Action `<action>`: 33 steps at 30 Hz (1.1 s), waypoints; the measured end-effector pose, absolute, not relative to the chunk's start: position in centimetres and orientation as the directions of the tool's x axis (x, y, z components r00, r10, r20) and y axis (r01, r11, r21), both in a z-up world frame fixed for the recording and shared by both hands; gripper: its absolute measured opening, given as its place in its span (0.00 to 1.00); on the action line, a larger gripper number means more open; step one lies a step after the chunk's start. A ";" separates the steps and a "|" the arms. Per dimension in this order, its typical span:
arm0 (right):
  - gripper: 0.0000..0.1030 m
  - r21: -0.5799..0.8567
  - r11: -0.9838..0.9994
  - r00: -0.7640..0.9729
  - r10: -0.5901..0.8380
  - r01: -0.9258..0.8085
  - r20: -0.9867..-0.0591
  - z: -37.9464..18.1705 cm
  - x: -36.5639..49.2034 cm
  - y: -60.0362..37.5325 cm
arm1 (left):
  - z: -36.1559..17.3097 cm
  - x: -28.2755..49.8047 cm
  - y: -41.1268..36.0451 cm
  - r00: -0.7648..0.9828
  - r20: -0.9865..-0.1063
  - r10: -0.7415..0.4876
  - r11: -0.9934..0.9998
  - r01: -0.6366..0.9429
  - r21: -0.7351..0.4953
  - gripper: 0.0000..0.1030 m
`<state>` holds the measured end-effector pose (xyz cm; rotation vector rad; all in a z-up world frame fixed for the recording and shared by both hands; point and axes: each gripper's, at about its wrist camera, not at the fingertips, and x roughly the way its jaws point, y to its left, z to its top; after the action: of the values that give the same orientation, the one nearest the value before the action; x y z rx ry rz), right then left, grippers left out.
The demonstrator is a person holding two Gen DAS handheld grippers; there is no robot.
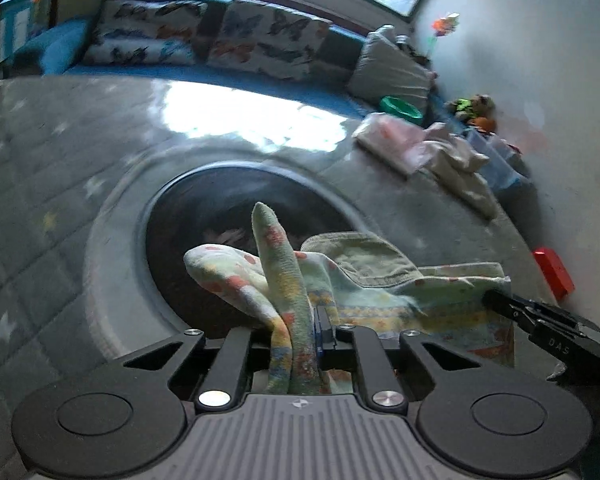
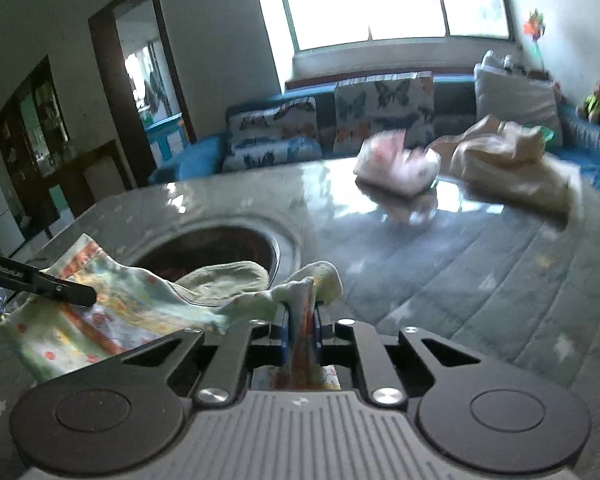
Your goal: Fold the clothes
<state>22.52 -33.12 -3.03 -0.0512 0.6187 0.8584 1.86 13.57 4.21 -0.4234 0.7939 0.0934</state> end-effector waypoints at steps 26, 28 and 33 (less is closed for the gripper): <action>0.10 0.035 0.846 0.750 0.490 -0.532 -0.445 3.2 25.2 -43.8 | 7.1 12.9 1.7 0.710 -0.672 -0.211 0.962 0.028 -0.273 0.12; 0.10 0.034 0.851 0.753 0.482 -0.524 -0.448 3.0 25.5 -44.0 | 6.7 13.3 1.4 0.704 -0.679 -0.210 0.963 0.030 -0.267 0.13; 0.10 0.042 0.861 0.750 0.465 -0.507 -0.470 1.7 26.1 -44.6 | 5.5 14.2 0.9 0.679 -0.705 -0.207 0.966 0.027 -0.258 0.13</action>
<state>26.08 -44.55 1.68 -0.0900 0.4894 0.5321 14.20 0.94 5.52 -0.2345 0.8164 -0.1328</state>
